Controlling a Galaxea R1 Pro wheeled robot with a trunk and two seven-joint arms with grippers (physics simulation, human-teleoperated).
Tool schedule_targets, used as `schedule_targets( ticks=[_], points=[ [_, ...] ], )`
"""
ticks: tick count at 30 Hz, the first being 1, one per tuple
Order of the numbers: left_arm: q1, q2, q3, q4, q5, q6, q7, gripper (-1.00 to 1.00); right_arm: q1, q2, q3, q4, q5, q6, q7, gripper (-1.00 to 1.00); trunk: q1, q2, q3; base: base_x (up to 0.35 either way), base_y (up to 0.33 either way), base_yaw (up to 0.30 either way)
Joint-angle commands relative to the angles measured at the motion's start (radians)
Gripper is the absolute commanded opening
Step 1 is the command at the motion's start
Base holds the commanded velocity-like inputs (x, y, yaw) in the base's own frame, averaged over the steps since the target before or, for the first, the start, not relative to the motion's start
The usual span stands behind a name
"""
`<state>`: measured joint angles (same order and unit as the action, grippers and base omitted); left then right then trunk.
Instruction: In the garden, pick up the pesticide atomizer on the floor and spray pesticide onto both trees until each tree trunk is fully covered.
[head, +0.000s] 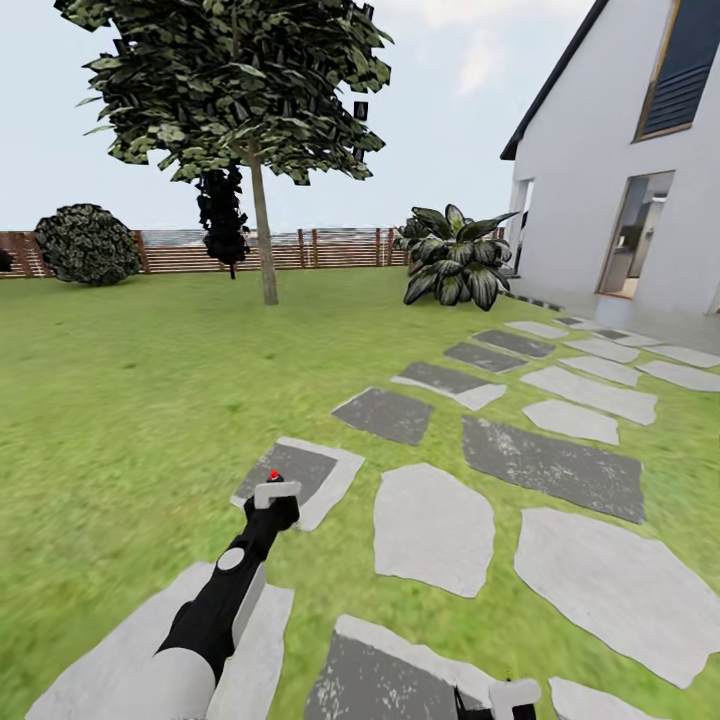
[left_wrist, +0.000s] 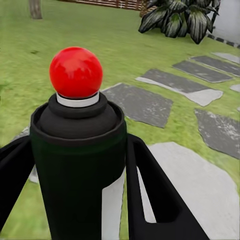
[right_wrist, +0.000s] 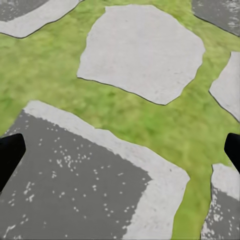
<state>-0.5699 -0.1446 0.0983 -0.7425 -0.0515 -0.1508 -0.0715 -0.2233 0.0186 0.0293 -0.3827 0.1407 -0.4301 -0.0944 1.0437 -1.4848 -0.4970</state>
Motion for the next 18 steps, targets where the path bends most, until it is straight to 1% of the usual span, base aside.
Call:
schedule_targets(
  ticks=[1,2,4,5,7,9,10,13,18],
  points=[
    [-0.001,-0.001,0.008,-0.001,-0.006,0.000,-0.007,-1.00,-0.001,0.000,0.003,0.001,0.010,-0.001,-0.010,1.00,0.001,0.000,-0.001,0.350,0.000,0.000],
    [-0.001,-0.001,0.010,0.003,-0.007,0.003,-0.007,-1.00,-0.001,0.000,0.003,0.001,0.010,-0.001,-0.010,1.00,0.001,0.000,-0.001,0.350,0.000,0.000],
    [-0.001,0.000,0.012,0.038,-0.008,0.002,-0.006,-1.00,-0.001,0.000,0.004,0.001,0.010,-0.001,-0.010,1.00,0.001,0.000,-0.001,0.350,0.000,0.000],
    [-0.001,0.003,0.012,0.074,-0.008,0.001,-0.006,-1.00,-0.001,0.000,0.004,0.001,0.010,-0.001,-0.010,1.00,0.001,0.000,-0.001,0.350,0.000,0.000],
    [-0.001,0.011,0.013,0.111,-0.008,-0.002,-0.006,-1.00,-0.001,0.000,0.004,0.001,0.010,-0.001,-0.010,1.00,0.001,0.000,-0.001,0.350,0.000,0.000],
    [-0.001,0.024,0.014,0.156,-0.008,-0.023,-0.005,-1.00,-0.001,0.000,0.004,0.002,0.010,-0.001,-0.010,1.00,0.001,0.000,-0.001,0.350,0.000,0.000],
    [-0.001,0.030,0.014,0.188,-0.008,-0.046,-0.005,-1.00,-0.001,0.000,0.004,0.002,0.010,-0.001,-0.010,1.00,0.001,0.000,-0.001,0.350,0.000,0.000],
    [-0.001,0.037,0.014,0.241,-0.008,-0.086,-0.005,-1.00,-0.001,0.000,0.005,0.002,0.010,-0.001,-0.010,1.00,0.001,0.000,-0.001,0.350,0.000,0.000],
    [-0.001,0.040,0.014,0.264,-0.006,-0.104,-0.005,-1.00,-0.001,0.000,0.006,0.002,0.009,-0.001,-0.009,1.00,0.001,0.000,-0.001,0.350,0.000,0.000]
  ],
)
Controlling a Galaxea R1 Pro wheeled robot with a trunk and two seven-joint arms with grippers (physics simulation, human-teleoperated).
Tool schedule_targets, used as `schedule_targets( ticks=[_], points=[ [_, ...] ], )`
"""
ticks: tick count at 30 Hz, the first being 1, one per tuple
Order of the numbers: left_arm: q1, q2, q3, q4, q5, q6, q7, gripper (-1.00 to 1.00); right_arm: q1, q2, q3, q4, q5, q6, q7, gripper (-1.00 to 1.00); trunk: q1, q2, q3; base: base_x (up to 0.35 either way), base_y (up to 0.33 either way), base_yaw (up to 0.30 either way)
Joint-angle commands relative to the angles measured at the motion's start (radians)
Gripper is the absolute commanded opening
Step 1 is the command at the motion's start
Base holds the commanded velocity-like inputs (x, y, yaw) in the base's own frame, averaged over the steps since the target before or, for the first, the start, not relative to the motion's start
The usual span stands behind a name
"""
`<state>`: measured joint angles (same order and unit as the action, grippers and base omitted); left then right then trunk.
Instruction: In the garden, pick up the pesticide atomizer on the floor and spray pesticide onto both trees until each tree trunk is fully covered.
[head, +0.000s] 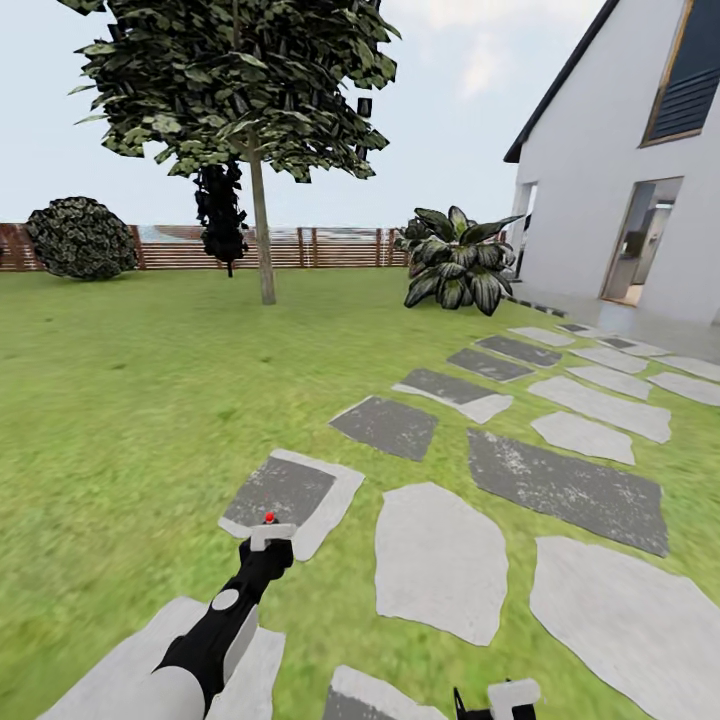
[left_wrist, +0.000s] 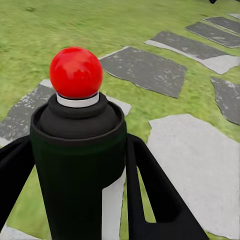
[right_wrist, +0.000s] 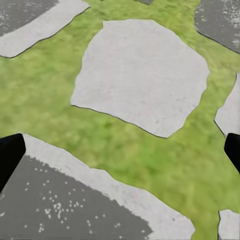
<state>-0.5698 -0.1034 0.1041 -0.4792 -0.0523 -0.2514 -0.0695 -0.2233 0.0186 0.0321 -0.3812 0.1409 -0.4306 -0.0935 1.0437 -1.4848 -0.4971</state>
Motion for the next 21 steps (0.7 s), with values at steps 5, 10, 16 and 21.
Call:
schedule_targets(
  ticks=[5,10,16,21],
  points=[
    [-0.001,-0.001,0.008,0.003,-0.005,-0.006,-0.007,-1.00,-0.001,0.001,0.003,0.001,0.008,-0.003,-0.009,1.00,0.001,0.000,-0.001,0.350,0.000,0.000],
    [-0.001,-0.001,0.008,0.002,-0.004,-0.006,-0.007,-1.00,-0.001,0.001,0.003,0.001,0.008,-0.003,-0.009,1.00,0.001,0.000,-0.001,0.350,0.000,0.033],
    [-0.001,-0.001,0.008,0.000,-0.003,-0.006,-0.007,-1.00,-0.001,0.001,0.003,0.001,0.008,-0.004,-0.009,1.00,0.001,0.000,-0.001,0.350,0.000,0.236],
    [-0.001,-0.001,0.008,0.000,-0.003,-0.006,-0.007,-1.00,-0.001,0.001,0.003,0.001,0.008,-0.004,-0.009,1.00,0.001,0.000,-0.001,0.350,0.000,0.117]
  ],
)
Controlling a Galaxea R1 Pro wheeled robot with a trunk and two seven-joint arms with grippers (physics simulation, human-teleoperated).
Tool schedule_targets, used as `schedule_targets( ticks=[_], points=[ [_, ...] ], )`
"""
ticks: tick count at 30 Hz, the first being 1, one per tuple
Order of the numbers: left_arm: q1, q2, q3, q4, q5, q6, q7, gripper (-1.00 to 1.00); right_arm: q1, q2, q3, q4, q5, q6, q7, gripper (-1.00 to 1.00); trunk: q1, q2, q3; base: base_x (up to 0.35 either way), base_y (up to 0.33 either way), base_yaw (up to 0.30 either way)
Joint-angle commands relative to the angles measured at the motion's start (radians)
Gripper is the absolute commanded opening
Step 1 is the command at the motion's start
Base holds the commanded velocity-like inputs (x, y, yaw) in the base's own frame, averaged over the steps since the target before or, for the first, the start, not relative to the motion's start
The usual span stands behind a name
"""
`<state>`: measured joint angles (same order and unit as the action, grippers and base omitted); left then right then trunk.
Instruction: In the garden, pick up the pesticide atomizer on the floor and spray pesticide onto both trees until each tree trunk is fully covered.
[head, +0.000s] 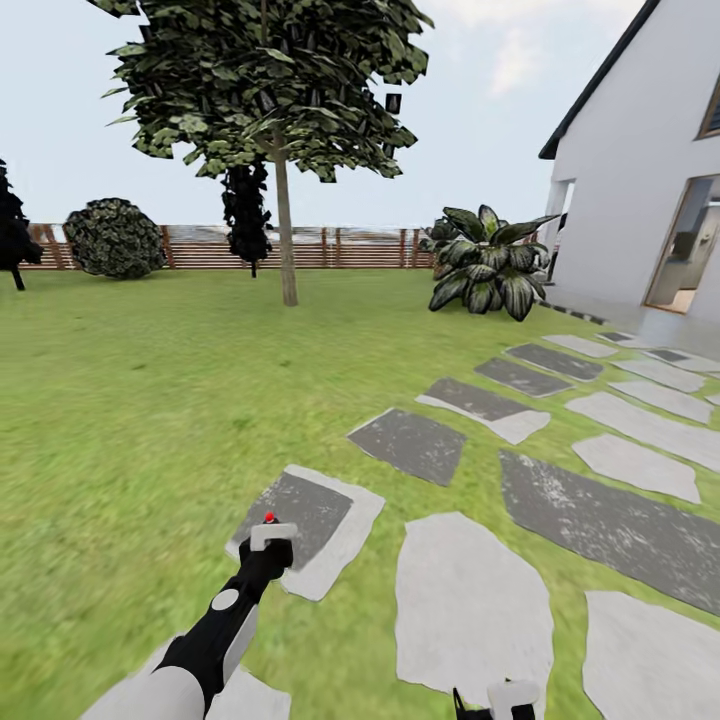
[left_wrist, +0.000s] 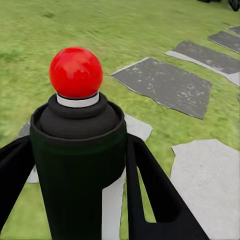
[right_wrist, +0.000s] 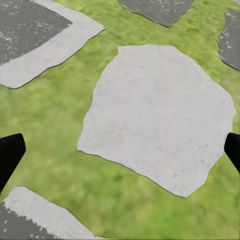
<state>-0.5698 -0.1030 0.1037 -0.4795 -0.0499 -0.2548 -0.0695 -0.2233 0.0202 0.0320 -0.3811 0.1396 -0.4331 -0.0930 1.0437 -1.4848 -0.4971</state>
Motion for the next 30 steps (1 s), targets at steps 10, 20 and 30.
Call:
schedule_targets(
  ticks=[10,20,30],
  points=[
    [-0.001,-0.001,0.007,0.001,-0.005,-0.002,-0.007,-1.00,-0.001,0.001,0.003,0.001,0.009,0.001,-0.010,1.00,0.001,0.000,-0.010,0.350,0.000,0.009],
    [-0.001,-0.003,0.003,-0.002,-0.005,-0.001,-0.006,-1.00,-0.001,0.001,0.003,0.001,0.009,0.001,-0.010,1.00,0.001,0.000,-0.022,0.350,0.009,0.000],
    [-0.001,-0.003,0.007,-0.002,-0.006,-0.001,-0.006,-1.00,-0.001,0.001,0.003,0.002,0.009,0.001,-0.010,1.00,0.001,0.000,-0.022,0.350,0.067,0.000]
  ],
)
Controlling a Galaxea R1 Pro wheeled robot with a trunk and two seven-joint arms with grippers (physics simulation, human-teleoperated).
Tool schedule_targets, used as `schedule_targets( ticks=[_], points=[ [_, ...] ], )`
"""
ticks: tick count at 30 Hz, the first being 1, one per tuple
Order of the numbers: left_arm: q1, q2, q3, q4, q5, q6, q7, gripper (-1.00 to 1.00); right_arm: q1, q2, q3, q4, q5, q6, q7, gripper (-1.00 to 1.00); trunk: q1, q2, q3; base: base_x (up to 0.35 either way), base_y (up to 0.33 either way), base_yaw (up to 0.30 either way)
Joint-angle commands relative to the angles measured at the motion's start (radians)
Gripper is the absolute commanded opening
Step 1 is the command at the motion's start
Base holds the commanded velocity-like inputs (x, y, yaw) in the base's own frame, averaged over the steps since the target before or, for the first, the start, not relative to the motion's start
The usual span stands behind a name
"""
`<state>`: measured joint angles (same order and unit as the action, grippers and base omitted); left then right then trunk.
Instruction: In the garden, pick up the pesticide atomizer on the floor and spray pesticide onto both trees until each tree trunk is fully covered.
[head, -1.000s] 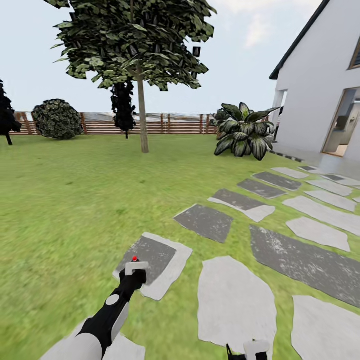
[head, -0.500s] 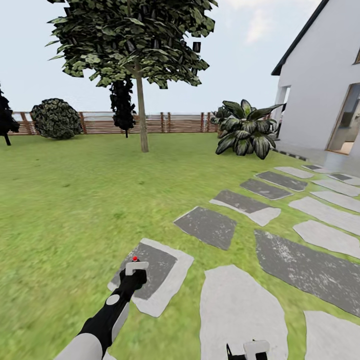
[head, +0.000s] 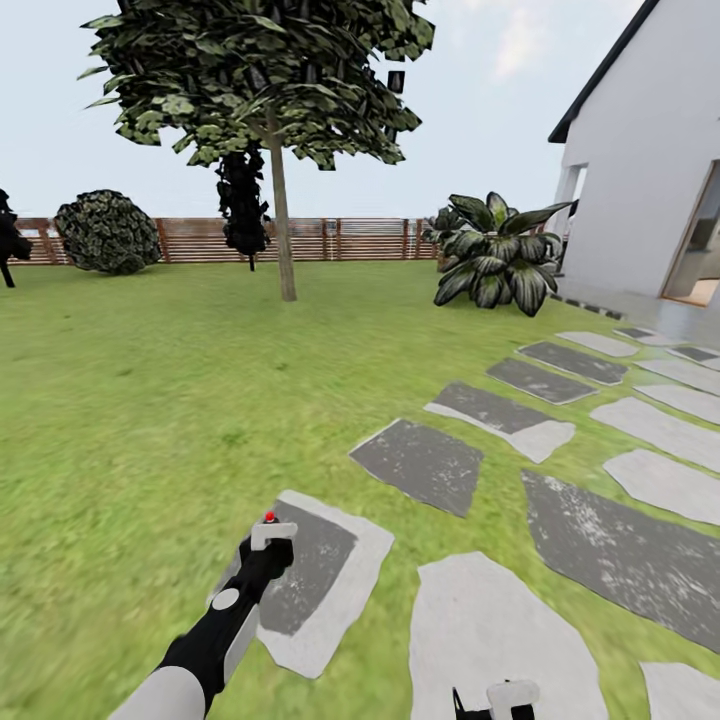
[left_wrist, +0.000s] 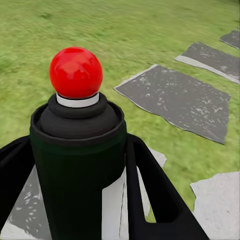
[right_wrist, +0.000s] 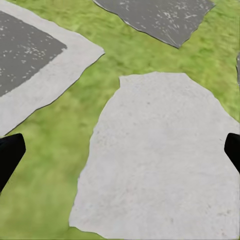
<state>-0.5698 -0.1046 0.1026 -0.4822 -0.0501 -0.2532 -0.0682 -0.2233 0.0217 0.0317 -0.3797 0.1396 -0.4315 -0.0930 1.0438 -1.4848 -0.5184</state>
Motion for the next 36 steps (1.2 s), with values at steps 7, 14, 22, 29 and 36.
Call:
schedule_targets(
  ticks=[7,14,22,29,36],
  points=[
    [-0.001,-0.001,0.009,0.001,-0.006,-0.003,-0.007,-1.00,-0.001,0.000,0.003,0.006,0.009,0.000,-0.010,1.00,0.001,0.000,-0.001,0.350,0.073,0.000],
    [-0.001,-0.001,0.009,0.002,-0.007,-0.003,-0.007,-1.00,-0.001,-0.001,0.002,0.019,0.009,0.001,-0.010,1.00,0.001,0.000,-0.001,0.350,0.071,0.000],
    [-0.001,0.001,0.012,0.003,-0.007,-0.003,-0.007,-1.00,0.018,-0.053,0.000,0.373,0.009,0.004,-0.013,1.00,0.001,0.000,-0.001,0.350,0.071,0.000],
    [-0.001,0.002,0.012,0.005,-0.007,-0.003,-0.007,-1.00,0.082,-0.223,-0.001,0.430,0.004,0.006,-0.062,1.00,0.001,0.000,-0.001,0.350,0.071,0.000],
    [-0.001,0.001,0.012,0.005,-0.007,-0.003,-0.007,-1.00,0.088,-0.237,0.000,0.433,0.004,0.007,-0.063,1.00,0.001,0.000,-0.001,0.350,0.071,0.000]
  ],
)
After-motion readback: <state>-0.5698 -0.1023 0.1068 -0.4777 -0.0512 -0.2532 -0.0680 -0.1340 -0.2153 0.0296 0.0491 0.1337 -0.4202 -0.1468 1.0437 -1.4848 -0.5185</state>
